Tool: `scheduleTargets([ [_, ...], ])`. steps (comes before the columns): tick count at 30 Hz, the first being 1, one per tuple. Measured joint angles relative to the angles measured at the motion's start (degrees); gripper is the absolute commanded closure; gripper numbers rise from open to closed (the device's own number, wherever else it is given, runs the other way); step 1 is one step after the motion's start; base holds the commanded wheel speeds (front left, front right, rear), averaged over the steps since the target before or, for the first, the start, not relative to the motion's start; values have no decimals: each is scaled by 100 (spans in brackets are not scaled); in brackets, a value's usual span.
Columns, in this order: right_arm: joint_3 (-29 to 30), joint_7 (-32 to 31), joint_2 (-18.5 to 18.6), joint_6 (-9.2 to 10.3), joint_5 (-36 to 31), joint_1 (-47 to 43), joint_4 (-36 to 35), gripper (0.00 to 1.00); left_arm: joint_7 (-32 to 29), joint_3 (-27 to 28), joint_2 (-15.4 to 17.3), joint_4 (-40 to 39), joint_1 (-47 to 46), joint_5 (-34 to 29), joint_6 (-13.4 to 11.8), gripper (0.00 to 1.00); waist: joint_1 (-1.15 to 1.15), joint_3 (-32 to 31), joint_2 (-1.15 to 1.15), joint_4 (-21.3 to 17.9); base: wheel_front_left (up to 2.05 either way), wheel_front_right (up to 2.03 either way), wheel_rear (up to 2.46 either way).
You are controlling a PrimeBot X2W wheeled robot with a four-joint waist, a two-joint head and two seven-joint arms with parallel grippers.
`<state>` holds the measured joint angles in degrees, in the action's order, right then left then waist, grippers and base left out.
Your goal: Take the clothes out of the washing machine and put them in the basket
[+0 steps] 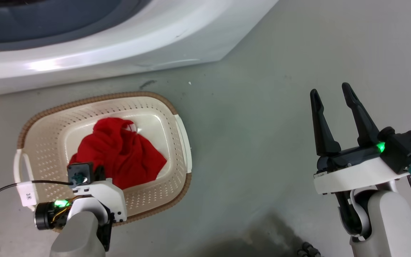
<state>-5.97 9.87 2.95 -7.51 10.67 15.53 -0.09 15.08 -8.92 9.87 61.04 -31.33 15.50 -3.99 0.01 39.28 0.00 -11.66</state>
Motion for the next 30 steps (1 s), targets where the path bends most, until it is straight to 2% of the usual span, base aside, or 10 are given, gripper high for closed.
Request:
scheduleTargets([
  [8,-71,101,-1,0,45,198,199,0,-1,153,38,637,-163,175,18,100,0,350,0,-116,0,0,0],
  [9,-70,114,-1,0,45,217,219,0,0,152,37,664,-203,176,22,74,0,341,0,-108,0,0,0],
  [10,-70,122,-2,0,44,219,245,0,0,165,35,658,-222,177,12,0,-1,321,0,-98,0,0,0],
  [18,-15,134,-3,0,-74,156,469,0,0,272,-160,337,-69,199,-12,0,-1,-202,0,51,0,0,0],
  [30,196,-181,-3,0,-350,-541,424,0,0,530,-524,-623,1015,47,-55,0,-2,-1694,0,410,0,0,0],
])
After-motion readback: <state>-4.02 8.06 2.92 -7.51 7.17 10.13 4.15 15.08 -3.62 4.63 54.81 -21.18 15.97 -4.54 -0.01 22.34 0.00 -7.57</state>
